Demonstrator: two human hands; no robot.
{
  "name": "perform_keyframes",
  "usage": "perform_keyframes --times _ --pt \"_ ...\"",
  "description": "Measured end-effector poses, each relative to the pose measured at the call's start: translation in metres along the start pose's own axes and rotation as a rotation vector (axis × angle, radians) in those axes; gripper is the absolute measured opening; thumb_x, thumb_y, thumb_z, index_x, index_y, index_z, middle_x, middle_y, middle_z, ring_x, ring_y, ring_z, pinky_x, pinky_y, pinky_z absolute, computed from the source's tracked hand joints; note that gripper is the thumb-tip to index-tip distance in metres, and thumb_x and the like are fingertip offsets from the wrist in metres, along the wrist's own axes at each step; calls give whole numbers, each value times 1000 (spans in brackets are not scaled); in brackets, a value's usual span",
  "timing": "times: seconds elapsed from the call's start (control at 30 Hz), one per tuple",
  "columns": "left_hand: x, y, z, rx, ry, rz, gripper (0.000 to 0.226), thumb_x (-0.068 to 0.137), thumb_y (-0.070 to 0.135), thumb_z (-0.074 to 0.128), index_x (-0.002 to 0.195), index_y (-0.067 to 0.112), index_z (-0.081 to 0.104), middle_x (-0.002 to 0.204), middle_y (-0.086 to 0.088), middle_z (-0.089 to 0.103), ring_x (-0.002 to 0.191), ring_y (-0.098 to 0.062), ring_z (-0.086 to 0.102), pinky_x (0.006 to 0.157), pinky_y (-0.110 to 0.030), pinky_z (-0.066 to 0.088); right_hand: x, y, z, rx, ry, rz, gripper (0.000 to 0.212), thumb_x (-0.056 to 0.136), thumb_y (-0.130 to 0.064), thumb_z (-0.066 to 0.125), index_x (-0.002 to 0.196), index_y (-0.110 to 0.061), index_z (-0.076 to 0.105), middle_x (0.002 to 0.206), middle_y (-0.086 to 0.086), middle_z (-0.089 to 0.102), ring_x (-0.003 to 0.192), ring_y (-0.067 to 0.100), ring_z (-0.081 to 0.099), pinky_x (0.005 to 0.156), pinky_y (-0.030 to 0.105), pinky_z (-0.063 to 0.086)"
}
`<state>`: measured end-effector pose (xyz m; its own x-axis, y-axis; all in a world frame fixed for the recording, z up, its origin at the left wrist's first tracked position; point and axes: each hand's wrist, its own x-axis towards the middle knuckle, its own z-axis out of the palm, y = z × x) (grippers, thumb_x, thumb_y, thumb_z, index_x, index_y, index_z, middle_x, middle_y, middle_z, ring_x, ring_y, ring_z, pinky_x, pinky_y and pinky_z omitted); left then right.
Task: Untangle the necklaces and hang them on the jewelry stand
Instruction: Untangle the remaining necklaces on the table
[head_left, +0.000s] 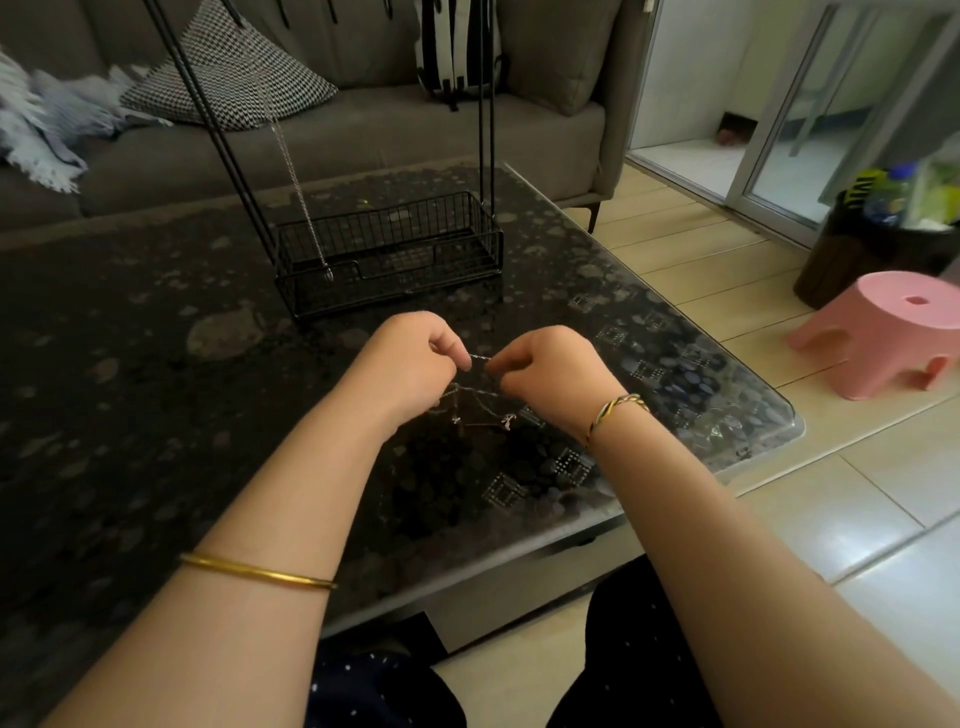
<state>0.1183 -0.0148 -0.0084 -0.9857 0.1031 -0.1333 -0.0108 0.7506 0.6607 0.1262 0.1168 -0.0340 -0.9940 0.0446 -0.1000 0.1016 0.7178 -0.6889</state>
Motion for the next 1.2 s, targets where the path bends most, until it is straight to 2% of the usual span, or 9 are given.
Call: perform_keyframes --times 0.1,0.2,0.57,0.7,0.77,0.83,0.93,1.03,1.2 --pt "-1 6 -1 104 -66 -21 29 93 -3 49 99 16 71 119 -4 62 101 -22 62 93 -37 51 1 0 -1 -100 -89 -24 37 84 -13 66 120 -23 65 119 0 64 109 17 59 93 28 48" --pt "-2 8 -2 206 -101 -9 32 92 -1 52 109 17 72 122 -5 64 110 -22 59 101 -39 46 3 0 1 -192 -156 -23 45 83 -18 69 127 -22 59 124 1 61 113 19 56 96 30 46" --pt "1 11 1 474 -119 29 19 89 14 67 105 21 70 129 -7 45 112 -24 54 94 -32 49 7 6 2 -118 -36 -6 32 88 -11 58 116 -22 67 111 4 65 103 21 60 85 27 49" --pt "3 7 -3 360 -103 94 18 90 16 65 106 15 72 110 -1 58 106 -18 57 95 -30 47 7 7 -3 -64 -46 -20 32 90 -11 58 120 -19 65 111 2 65 97 16 60 74 16 43" --pt "0 6 -6 310 -94 94 16 91 16 65 104 16 73 109 0 64 107 -18 58 97 -33 46 6 6 -4 -26 -94 -21 34 89 -12 61 123 -16 63 99 -1 64 67 7 53 51 3 37" --pt "0 2 -6 245 -48 120 10 89 16 66 95 19 74 105 1 67 103 -18 60 95 -35 47 7 5 -4 -7 -144 -20 38 88 -13 64 126 -14 60 96 0 63 53 2 40 35 4 30" --pt "1 -5 -5 90 -27 140 15 86 12 69 77 23 69 87 4 67 85 -14 62 82 -32 52 7 4 -4 35 -181 4 41 87 -14 65 127 -12 58 84 -2 58 50 4 40 32 6 29" --pt "3 -9 -7 -125 -48 90 13 84 6 69 77 16 70 80 -1 67 73 -12 62 70 -25 53 6 3 -6 114 -200 37 42 87 -13 66 128 -11 58 84 1 60 45 9 42 33 12 34" --pt "5 -11 -6 -252 -41 29 16 85 4 67 75 17 68 81 -2 66 77 -15 62 76 -31 53 4 2 -8 226 -202 72 39 87 -11 66 125 -10 59 57 -2 46 29 3 35 33 14 32"
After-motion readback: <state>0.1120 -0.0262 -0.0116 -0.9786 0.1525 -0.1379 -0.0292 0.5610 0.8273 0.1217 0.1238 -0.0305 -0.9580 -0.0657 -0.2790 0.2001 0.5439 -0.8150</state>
